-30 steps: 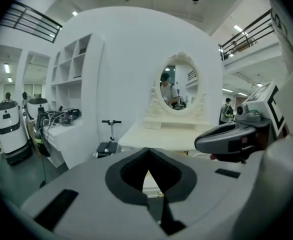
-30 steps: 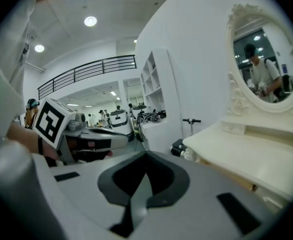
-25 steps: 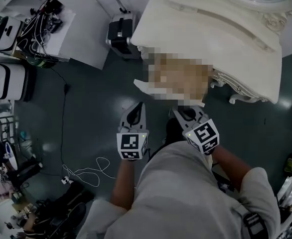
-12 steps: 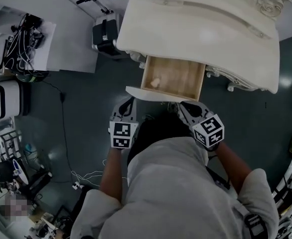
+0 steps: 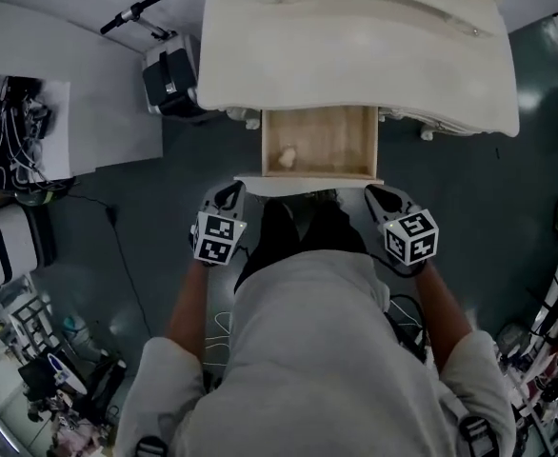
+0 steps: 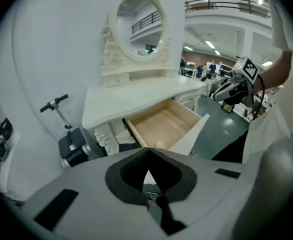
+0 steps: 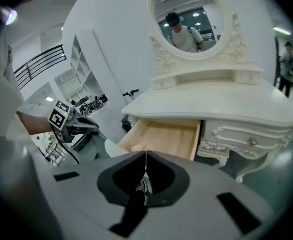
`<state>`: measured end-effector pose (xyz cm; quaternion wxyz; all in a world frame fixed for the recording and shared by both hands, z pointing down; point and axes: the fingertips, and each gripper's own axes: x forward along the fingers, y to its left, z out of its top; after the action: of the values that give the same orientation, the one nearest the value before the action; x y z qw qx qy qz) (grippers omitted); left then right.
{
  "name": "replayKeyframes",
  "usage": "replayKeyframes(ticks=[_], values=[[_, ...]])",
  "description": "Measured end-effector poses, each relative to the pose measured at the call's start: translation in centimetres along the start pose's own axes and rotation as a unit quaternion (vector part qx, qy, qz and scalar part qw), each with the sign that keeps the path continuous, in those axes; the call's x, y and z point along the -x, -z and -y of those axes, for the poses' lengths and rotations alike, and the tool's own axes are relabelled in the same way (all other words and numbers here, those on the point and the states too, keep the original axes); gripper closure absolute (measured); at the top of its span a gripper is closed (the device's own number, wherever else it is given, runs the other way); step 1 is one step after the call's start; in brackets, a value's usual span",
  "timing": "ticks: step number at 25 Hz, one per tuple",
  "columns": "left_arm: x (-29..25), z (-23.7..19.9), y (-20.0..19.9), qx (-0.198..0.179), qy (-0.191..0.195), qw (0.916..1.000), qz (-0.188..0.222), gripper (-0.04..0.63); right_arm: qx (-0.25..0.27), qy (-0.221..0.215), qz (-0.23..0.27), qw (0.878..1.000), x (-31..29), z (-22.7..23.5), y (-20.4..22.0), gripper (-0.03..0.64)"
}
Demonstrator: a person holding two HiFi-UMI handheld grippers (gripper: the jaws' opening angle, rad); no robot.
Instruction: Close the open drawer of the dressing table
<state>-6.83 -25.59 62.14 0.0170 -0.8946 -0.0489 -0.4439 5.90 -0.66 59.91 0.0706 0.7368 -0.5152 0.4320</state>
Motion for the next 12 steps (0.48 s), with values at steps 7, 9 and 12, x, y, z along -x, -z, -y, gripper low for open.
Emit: replayKeyframes(ticks=[7, 9, 12], values=[[-2.3, 0.7, 0.6, -0.049, 0.06, 0.9965, -0.029, 0.591, -0.109, 0.043, 0.0, 0.993, 1.9, 3.4, 3.2, 0.6], [-2.8, 1.1, 1.0, -0.072, 0.069, 0.9943, -0.04, 0.591, -0.088, 0.047, -0.006, 0.995, 1.9, 3.8, 3.9, 0.6], [-3.3, 1.3, 1.6, -0.107, 0.059, 0.991, -0.056, 0.591, -0.023, 0.048, -0.03, 0.998, 1.7, 4.5, 4.7, 0.6]])
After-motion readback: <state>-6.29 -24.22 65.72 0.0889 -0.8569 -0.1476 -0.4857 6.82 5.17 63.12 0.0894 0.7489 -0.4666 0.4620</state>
